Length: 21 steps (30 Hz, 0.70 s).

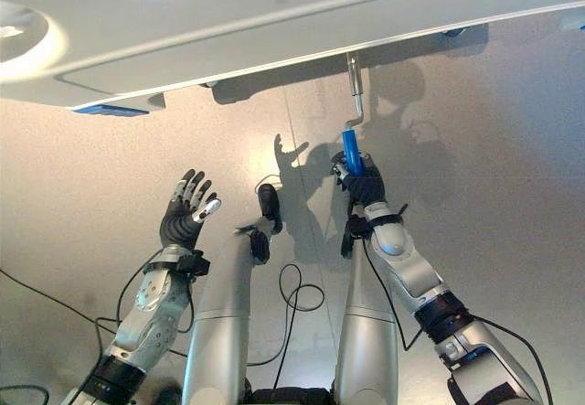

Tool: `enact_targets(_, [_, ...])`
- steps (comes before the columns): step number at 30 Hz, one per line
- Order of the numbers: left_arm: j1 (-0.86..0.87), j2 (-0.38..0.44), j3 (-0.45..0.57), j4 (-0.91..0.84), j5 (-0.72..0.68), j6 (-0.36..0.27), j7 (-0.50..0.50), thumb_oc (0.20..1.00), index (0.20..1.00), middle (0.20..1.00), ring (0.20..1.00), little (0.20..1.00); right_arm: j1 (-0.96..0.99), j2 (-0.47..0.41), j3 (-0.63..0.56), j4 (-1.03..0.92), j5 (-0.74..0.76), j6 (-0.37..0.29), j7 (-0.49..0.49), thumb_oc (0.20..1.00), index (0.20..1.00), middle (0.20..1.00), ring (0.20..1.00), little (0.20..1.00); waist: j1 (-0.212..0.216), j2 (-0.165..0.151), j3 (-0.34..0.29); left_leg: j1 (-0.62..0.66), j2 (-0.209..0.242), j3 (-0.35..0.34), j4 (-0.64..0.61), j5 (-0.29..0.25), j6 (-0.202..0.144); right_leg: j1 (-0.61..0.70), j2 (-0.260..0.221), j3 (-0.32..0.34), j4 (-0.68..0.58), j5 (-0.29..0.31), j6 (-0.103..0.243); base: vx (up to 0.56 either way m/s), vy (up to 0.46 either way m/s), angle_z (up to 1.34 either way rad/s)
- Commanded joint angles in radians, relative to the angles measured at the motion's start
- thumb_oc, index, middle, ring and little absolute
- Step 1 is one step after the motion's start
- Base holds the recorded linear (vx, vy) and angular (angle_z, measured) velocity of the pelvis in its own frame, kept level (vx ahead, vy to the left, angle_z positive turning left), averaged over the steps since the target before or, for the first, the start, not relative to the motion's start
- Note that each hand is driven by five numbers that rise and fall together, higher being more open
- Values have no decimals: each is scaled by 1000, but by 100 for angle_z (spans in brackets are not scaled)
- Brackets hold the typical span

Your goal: Raise the hospital bed

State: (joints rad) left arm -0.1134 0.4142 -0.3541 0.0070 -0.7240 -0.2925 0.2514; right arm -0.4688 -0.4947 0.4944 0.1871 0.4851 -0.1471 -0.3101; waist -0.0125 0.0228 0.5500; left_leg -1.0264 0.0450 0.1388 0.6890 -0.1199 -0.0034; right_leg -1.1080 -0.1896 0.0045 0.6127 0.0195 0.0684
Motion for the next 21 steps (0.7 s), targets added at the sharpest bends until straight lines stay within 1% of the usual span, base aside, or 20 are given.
enact_targets(1, [20,5,-22,-101,-2,-22,-27,1000,1000,1000,1000,1000,-184,22,40,-45,-86,-61,46,200,200,200,200,200,27,29,-30,-49,-10,-61,-175,187,-75,-27,0,-22,57,32,40,0,0,0])
enact_targets(5, [-4,8,-60,-104,-11,-22,-41,1000,1000,1000,1000,1000,-231,63,51,82,-113,-46,32,200,200,200,200,200,30,41,-30,-58,-11,-59,-165,186,-75,-38,-1,-17,67,34,41,0,0,0])
enact_targets(7, [-6,8,-66,-103,-14,-25,-43,1000,1000,1000,1000,1000,-237,72,51,107,-113,-44,31,200,200,200,200,200,31,43,-30,-61,-11,-59,-163,186,-75,-40,-2,-17,68,34,42,0,0,0])
enact_targets(8, [-7,7,-75,-104,-19,-27,-47,1000,1000,1000,1000,1000,-256,85,44,163,-125,-37,25,200,200,200,200,200,34,48,-30,-64,-13,-59,-160,186,-75,-43,-2,-16,72,34,43,0,0,0])
enact_targets(9, [-8,7,-75,-103,-19,-27,-47,1000,1000,1000,1000,1000,-257,85,44,164,-125,-38,25,200,200,200,200,200,34,48,-30,-64,-13,-59,-160,185,-75,-43,-2,-16,72,34,43,0,0,0])
enact_targets(10, [-5,9,-85,-105,-26,-28,-55,1000,1000,1000,1000,1000,-288,92,33,224,-130,-35,12,200,200,200,200,200,39,54,-30,-67,-13,-58,-160,185,-74,-46,-3,-16,72,33,44,0,0,0])
enact_targets(11, [-5,9,-85,-105,-26,-28,-55,1000,1000,1000,1000,1000,-289,93,33,225,-129,-36,12,200,200,200,200,200,39,54,-30,-68,-13,-58,-159,185,-74,-46,-3,-16,72,33,44,0,0,0])
enact_targets(12, [-6,14,-91,-104,-28,-27,-57,1000,1000,1000,1000,1000,-325,103,30,275,-131,-32,3,200,200,200,200,200,45,62,-30,-72,-15,-59,-156,186,-74,-51,-4,-16,79,32,43,0,0,0])
enact_targets(17, [-2,23,-99,-110,-38,-28,-65,1000,1000,1000,1000,1000,-400,110,20,381,-128,-27,-9,200,200,200,200,200,57,70,-30,-84,-17,-62,-145,185,-75,-58,-7,-18,89,30,43,0,0,0])
enact_targets(20, [4,28,-107,-112,-49,-31,-73,1000,1000,1000,1000,1000,-461,127,2,478,-109,-24,-17,200,200,200,200,200,67,76,-30,-86,-19,-66,-146,185,-75,-61,-8,-19,93,28,43,11,1,3])
enact_targets(21, [8,32,-114,-115,-55,-36,-76,1000,1000,1000,1000,1000,-503,135,-10,565,-98,-19,-27,200,200,200,200,200,74,82,-30,-87,-21,-66,-145,186,-75,-66,-6,-17,99,27,43,12,7,7])
